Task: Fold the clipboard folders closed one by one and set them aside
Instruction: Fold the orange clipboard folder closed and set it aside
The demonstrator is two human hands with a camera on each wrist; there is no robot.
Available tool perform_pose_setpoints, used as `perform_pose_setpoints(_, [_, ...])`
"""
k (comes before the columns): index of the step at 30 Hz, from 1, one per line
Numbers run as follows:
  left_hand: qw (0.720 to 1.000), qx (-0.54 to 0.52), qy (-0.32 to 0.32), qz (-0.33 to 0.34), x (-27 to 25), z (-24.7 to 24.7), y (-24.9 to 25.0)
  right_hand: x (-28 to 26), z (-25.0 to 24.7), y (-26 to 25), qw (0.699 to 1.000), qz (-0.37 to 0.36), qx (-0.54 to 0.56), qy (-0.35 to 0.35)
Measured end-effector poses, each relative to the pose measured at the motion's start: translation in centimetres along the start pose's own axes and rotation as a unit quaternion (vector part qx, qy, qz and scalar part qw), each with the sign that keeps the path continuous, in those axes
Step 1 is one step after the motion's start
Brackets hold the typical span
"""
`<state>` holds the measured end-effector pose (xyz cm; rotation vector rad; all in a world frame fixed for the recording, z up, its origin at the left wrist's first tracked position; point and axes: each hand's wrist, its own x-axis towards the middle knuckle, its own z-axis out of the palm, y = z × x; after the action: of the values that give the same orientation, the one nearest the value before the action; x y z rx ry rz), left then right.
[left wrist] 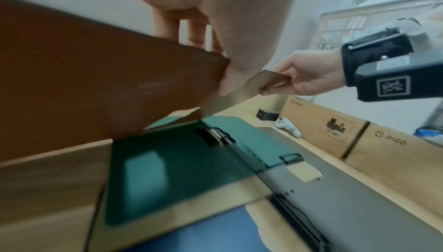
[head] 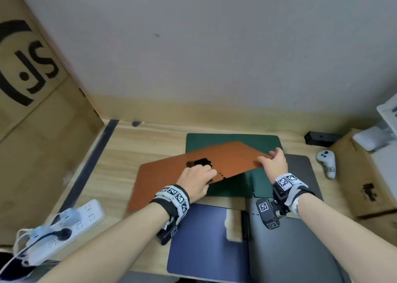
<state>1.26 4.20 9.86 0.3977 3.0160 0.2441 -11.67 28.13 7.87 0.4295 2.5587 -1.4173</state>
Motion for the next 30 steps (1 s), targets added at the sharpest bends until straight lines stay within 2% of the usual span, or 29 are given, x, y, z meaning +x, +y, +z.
perform_pose_setpoints(4, [0.997, -0.023, -0.064, -0.039, -0.1, 4.0, 2.6, -0.6, 0.2, 4.4, 0.995, 0.088, 0.049, 0.023])
perform_pose_setpoints(8, [0.995, -0.029, -0.079, -0.054, 0.4, 6.7, 4.0, -0.4, 1.6, 8.8, 0.980, 0.162, 0.118, -0.003])
perform_pose_setpoints(11, [0.993, -0.028, -0.096, -0.063, 0.5, 8.7, 4.8, -0.6, 2.7, 10.9, 0.965, 0.192, 0.175, -0.021])
perform_pose_setpoints(15, [0.989, -0.036, -0.125, -0.070, 0.4, 11.3, 5.8, -2.8, 4.2, 12.2, 0.964, 0.190, 0.137, -0.130])
perform_pose_setpoints(18, [0.985, -0.049, -0.149, -0.068, 0.4, 12.8, 5.9, -3.5, 5.5, 13.3, 0.965, 0.184, 0.090, -0.165])
perform_pose_setpoints(22, [0.966, -0.125, -0.210, -0.082, 0.0, 14.0, 4.3, -3.0, 6.5, 13.8, 0.966, 0.195, 0.060, -0.156])
perform_pose_setpoints(25, [0.964, -0.156, -0.180, -0.117, -0.2, 14.0, 2.1, -2.4, 6.8, 13.2, 0.972, 0.177, 0.063, -0.139])
perform_pose_setpoints(30, [0.965, -0.141, -0.136, -0.174, 2.3, 13.6, -3.8, -1.9, 6.9, 13.0, 0.972, 0.181, 0.040, -0.142])
